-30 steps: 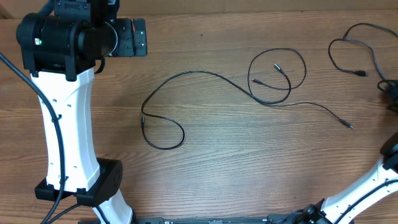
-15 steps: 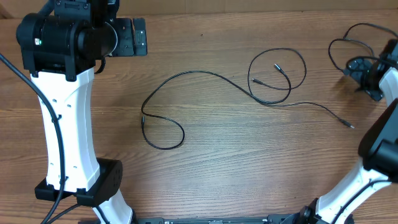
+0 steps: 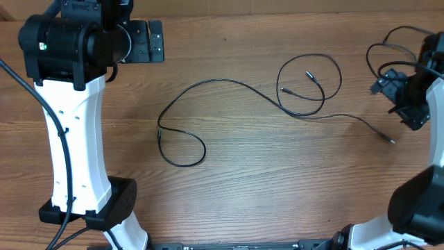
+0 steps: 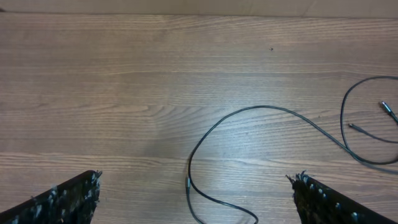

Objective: Untangle cables

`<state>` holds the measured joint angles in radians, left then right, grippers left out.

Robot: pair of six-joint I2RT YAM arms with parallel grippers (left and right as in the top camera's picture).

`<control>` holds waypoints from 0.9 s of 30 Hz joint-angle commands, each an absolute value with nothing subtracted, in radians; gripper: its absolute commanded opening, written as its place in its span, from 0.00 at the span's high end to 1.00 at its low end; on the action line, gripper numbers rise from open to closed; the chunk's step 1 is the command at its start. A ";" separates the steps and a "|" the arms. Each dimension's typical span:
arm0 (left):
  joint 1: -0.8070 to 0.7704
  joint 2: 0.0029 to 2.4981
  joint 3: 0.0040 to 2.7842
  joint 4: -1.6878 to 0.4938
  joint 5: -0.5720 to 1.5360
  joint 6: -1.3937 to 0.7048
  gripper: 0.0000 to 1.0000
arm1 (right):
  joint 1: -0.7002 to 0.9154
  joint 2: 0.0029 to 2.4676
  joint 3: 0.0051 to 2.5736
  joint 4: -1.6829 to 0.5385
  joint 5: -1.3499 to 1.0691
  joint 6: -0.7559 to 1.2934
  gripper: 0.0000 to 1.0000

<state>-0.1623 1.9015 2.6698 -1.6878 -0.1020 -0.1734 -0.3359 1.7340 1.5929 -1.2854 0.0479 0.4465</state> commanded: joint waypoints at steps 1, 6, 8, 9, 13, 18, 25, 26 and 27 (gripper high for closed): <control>-0.165 1.909 2.665 -1.689 -0.108 -0.134 0.00 | -0.300 1.658 1.604 -1.348 0.066 0.522 0.00; -0.165 1.909 2.665 -1.689 -0.108 -0.134 0.00 | -0.245 1.596 1.570 -1.394 0.061 0.595 0.00; -0.165 1.909 2.665 -1.689 -0.108 -0.134 0.01 | -0.218 1.574 1.535 -1.394 0.043 0.623 0.00; -0.165 1.909 2.665 -1.689 -0.108 -0.132 0.00 | -0.203 1.564 1.514 -1.392 0.042 0.635 0.00; -0.165 1.909 2.665 -1.689 -0.108 -0.127 0.00 | -0.119 1.506 1.359 -1.333 0.043 0.655 0.00; -0.165 1.909 2.665 -1.690 -0.107 -0.127 0.00 | -0.046 1.431 1.144 -1.183 0.041 0.694 0.00; -0.165 1.909 2.665 -1.689 -0.081 -0.127 0.00 | -0.060 1.436 0.893 -0.827 -0.069 0.910 0.00; -0.165 1.909 2.665 -1.689 -0.081 -0.127 0.00 | -0.062 1.444 0.843 -0.718 -0.072 0.981 0.00; -0.165 1.909 2.665 -1.689 -0.081 -0.126 0.00 | -0.062 1.454 0.817 -0.633 -0.082 1.020 0.00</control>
<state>-0.1623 1.9015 2.6698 -1.6871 -0.0937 -0.1467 -0.0551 1.4467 0.8700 -0.7429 -0.0494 0.8623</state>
